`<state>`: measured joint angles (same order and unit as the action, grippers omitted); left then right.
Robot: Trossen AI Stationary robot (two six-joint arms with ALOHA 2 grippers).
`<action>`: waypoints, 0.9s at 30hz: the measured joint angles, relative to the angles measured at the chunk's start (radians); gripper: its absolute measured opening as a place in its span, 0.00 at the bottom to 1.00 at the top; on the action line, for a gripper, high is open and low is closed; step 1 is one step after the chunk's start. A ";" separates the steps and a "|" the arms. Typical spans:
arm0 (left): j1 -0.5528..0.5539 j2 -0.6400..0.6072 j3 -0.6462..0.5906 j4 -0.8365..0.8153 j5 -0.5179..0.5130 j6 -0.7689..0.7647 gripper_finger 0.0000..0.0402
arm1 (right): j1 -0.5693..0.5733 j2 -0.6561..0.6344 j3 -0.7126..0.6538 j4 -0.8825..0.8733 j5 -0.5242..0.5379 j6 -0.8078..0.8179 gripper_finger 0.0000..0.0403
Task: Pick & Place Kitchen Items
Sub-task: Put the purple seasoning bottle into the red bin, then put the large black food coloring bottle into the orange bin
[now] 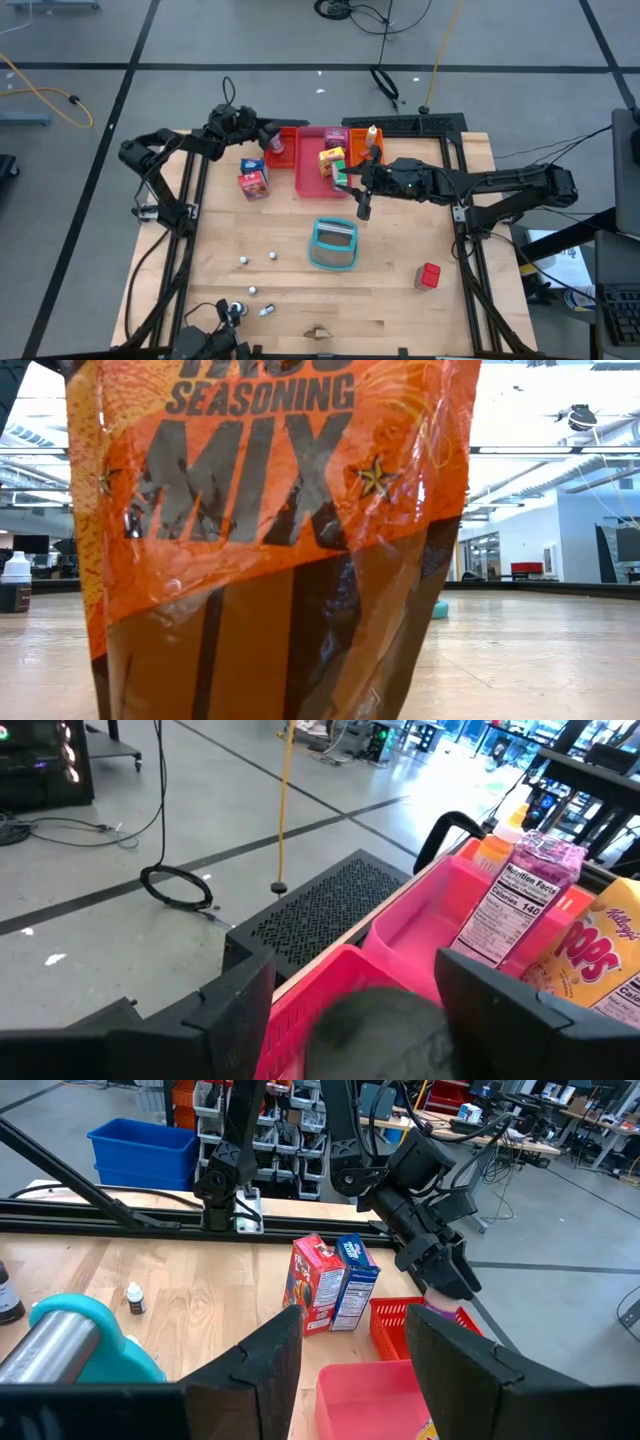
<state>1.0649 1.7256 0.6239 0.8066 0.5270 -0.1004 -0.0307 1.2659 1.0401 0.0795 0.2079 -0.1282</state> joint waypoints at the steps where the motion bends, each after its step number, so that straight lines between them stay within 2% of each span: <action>1: 0.000 0.000 0.000 0.000 0.000 0.000 0.69 | 0.000 0.000 0.000 0.000 0.000 0.000 0.42; 10: -0.002 -0.018 0.000 0.026 0.021 -0.008 0.65 | 0.000 0.000 0.000 0.013 0.000 0.000 0.42; 17: -0.033 -0.135 0.000 -0.003 0.053 -0.008 0.65 | 0.000 0.000 0.000 0.014 0.000 0.000 0.42; 20: -0.051 -0.220 0.000 -0.097 0.057 0.005 0.65 | 0.000 0.000 0.000 0.014 0.000 0.000 0.42; 23: -0.080 -0.323 0.000 -0.261 0.054 0.046 0.65 | 0.000 0.000 0.000 0.014 0.000 0.000 0.42; 27: -0.140 -0.472 0.000 -0.513 -0.022 0.088 0.65 | 0.000 0.000 0.000 0.014 0.000 0.000 0.42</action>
<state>0.9249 1.2535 0.6239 0.2934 0.5053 -0.0123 -0.0309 1.2659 1.0397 0.0937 0.2077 -0.1280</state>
